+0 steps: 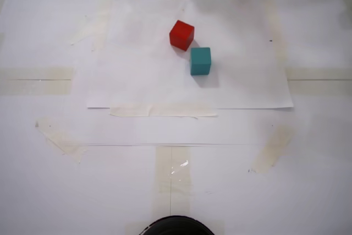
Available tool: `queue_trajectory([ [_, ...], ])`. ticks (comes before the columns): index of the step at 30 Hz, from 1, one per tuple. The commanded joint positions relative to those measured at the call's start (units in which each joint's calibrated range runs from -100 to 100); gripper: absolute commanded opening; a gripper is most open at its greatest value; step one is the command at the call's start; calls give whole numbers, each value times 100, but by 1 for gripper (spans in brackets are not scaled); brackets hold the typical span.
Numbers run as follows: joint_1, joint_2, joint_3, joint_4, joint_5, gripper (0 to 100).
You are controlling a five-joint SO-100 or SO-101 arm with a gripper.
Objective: Put the red cube on the top of the blue cube.
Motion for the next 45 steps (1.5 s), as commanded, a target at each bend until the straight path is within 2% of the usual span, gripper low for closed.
queue_trajectory([
  [1, -97, 1139, -1226, 142, -122, 26],
  [8, -142, 1903, -1480, -13, -366, 28],
  [23, 297, 3517, -1535, -714, -493, 28],
  [45, 471, 4761, -1517, -1668, -674, 29],
])
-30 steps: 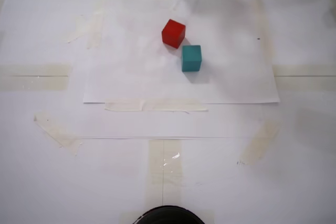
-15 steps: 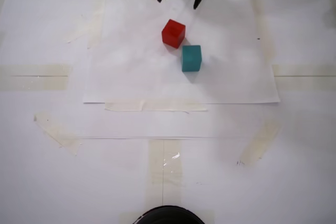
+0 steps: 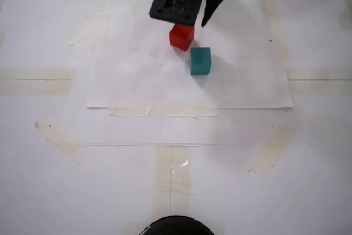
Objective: Put the red cube on the top of the blue cube.
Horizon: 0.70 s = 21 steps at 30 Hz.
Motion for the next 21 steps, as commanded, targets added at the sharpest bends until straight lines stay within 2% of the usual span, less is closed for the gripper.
queue_trajectory([
  [1, 149, 49, -495, -220, -15, 29],
  [21, 331, 341, 95, -872, -15, 29],
])
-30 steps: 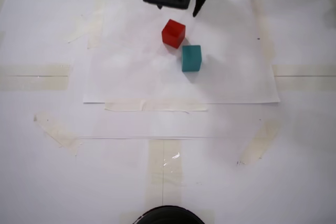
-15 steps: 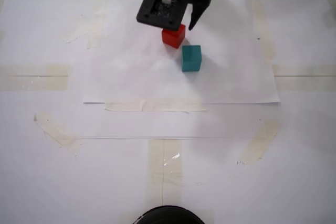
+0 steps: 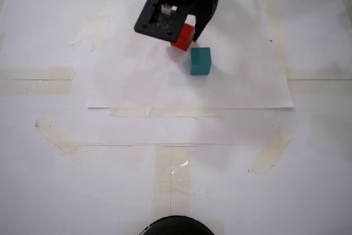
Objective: Put the red cube on the top of the blue cube.
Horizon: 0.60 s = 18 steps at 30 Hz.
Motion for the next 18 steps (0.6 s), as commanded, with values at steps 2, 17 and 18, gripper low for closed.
queue_trajectory([
  [2, 83, -230, 213, -157, -34, 29],
  [17, 52, -316, 812, -719, -54, 28],
  [18, 45, -316, 812, -719, -59, 28],
])
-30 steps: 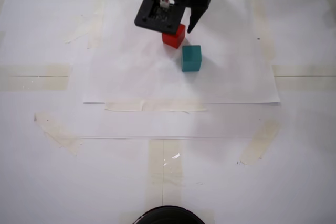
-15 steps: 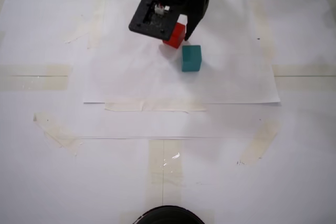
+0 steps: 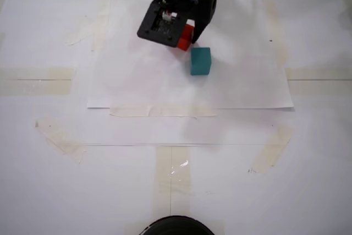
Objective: Put the red cube on the top of the blue cube.
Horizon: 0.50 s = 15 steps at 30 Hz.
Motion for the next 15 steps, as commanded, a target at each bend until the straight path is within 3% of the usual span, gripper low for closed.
queue_trajectory([
  [1, 45, -316, 8, -109, -68, 27],
  [15, -39, -282, 353, -493, -122, 25],
])
